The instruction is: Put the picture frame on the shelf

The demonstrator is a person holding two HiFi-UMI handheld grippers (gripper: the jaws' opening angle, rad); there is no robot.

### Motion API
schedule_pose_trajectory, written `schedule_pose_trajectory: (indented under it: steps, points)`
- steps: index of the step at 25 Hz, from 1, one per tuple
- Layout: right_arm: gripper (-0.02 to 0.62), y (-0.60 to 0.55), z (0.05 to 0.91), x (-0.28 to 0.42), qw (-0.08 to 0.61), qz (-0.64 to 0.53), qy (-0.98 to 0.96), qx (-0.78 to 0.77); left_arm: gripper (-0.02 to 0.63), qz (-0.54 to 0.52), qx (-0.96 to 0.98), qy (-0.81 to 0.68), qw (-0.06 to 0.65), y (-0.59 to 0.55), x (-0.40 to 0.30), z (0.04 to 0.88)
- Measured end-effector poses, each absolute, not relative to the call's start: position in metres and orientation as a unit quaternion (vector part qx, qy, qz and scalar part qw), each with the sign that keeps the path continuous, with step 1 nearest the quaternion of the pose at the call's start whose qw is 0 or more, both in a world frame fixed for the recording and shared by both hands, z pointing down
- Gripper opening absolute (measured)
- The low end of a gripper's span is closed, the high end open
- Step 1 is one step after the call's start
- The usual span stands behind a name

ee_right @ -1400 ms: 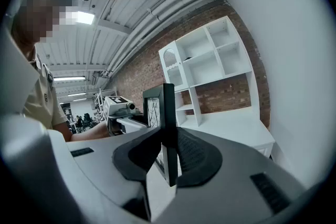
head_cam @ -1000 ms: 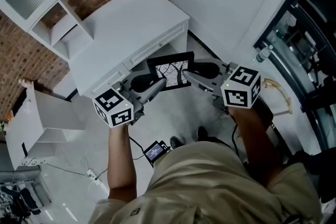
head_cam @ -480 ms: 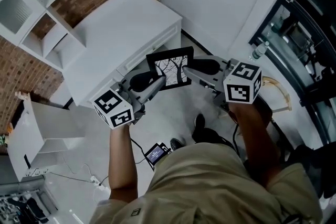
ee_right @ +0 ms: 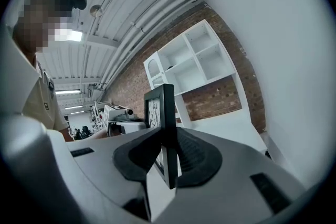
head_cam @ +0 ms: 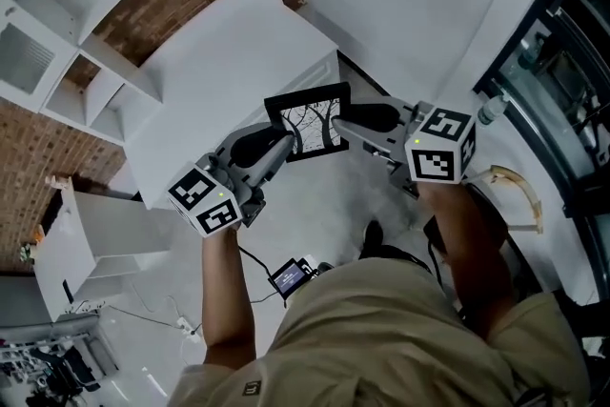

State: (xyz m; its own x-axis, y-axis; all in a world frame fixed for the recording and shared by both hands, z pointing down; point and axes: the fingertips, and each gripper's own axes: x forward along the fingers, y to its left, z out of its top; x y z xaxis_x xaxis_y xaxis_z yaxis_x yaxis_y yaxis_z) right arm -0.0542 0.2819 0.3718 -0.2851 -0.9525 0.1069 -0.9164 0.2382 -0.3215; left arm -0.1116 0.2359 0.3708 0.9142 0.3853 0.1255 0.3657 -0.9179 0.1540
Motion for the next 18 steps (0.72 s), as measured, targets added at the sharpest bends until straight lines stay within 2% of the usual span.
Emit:
schedule_pose_trajectory:
  steps: [7, 18]
  points:
    - [0.083, 0.228, 0.38, 0.027, 0.055, -0.173, 0.804, -0.566, 0.08, 0.097, 0.982, 0.147, 0.065, 0.186, -0.032, 0.377]
    - [0.083, 0.214, 0.39, 0.04, 0.052, -0.177, 0.795, -0.577, 0.08, 0.092, 0.982, 0.151, 0.068, 0.17, -0.018, 0.39]
